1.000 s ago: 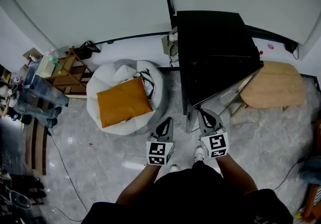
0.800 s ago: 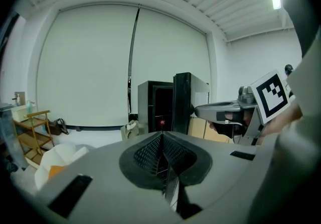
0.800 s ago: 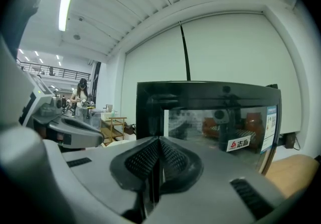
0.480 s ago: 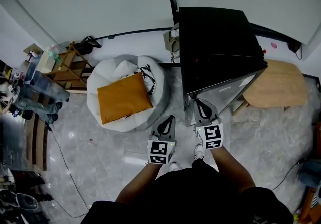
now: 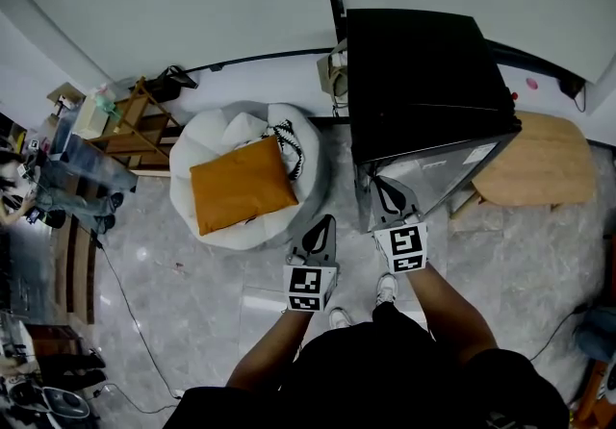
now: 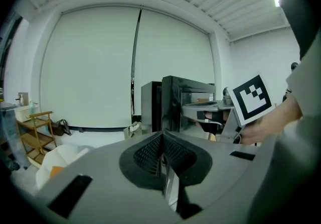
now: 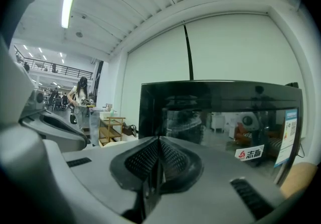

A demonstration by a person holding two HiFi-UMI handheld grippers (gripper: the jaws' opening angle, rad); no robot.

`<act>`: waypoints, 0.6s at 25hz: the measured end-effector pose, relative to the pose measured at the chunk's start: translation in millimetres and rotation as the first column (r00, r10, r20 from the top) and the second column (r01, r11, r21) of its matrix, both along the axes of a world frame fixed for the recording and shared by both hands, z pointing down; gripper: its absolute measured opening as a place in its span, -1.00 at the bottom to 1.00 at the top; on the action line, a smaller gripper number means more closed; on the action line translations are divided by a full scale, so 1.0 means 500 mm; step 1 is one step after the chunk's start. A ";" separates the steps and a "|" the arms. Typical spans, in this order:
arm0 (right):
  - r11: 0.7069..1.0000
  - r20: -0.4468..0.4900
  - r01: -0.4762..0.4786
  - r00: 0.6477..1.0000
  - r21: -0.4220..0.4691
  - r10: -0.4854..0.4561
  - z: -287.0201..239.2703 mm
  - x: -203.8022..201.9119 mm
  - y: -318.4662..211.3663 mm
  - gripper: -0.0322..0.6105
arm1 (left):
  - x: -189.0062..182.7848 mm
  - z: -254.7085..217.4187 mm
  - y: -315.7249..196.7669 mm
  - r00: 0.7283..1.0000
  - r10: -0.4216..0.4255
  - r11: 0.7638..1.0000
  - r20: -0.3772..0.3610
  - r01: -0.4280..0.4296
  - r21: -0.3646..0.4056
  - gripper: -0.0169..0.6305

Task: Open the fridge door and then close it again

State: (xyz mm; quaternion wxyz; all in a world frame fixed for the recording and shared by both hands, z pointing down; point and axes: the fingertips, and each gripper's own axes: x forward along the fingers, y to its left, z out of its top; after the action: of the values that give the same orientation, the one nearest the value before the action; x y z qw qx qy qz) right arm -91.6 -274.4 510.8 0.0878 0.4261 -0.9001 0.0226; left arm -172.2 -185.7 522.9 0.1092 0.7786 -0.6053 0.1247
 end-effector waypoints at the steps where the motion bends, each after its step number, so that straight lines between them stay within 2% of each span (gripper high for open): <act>1: 1.000 -0.002 0.001 1.000 0.000 -0.001 0.000 -0.003 -0.005 -0.83 | -0.002 0.001 -0.004 1.000 -0.002 1.000 -0.001 0.002 0.000 -0.88; 8: 1.000 -0.023 0.002 1.000 0.007 -0.002 0.002 -0.017 -0.038 -0.83 | -0.013 -0.004 -0.020 1.000 -0.012 1.000 0.003 0.012 0.003 -0.88; 15: 1.000 0.007 -0.003 1.000 -0.022 0.003 0.006 -0.025 -0.076 -0.83 | -0.027 0.000 -0.026 1.000 -0.030 1.000 0.006 0.030 -0.004 -0.88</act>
State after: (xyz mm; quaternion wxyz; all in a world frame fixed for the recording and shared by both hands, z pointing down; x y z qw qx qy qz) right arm -104.2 -312.5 514.0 0.0892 0.4262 -0.8996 0.0344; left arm -185.5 -198.6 522.9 0.1106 0.7686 -0.6172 0.1266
